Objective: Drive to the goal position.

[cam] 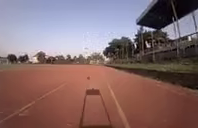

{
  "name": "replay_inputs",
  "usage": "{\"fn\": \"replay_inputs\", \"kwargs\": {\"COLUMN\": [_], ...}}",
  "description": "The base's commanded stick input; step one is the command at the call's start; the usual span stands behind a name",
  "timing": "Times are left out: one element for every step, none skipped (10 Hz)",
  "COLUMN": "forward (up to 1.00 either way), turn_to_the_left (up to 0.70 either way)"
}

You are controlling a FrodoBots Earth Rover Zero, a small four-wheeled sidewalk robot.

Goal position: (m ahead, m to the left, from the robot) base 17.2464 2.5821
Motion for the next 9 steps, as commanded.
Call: {"fn": "replay_inputs", "kwargs": {"forward": [0.70,0.70,0.70,0.70,0.70,0.70,0.70,0.70,0.70], "turn_to_the_left": [0.00,0.00,0.00,0.00,0.00,0.00,0.00,0.00,0.00]}}
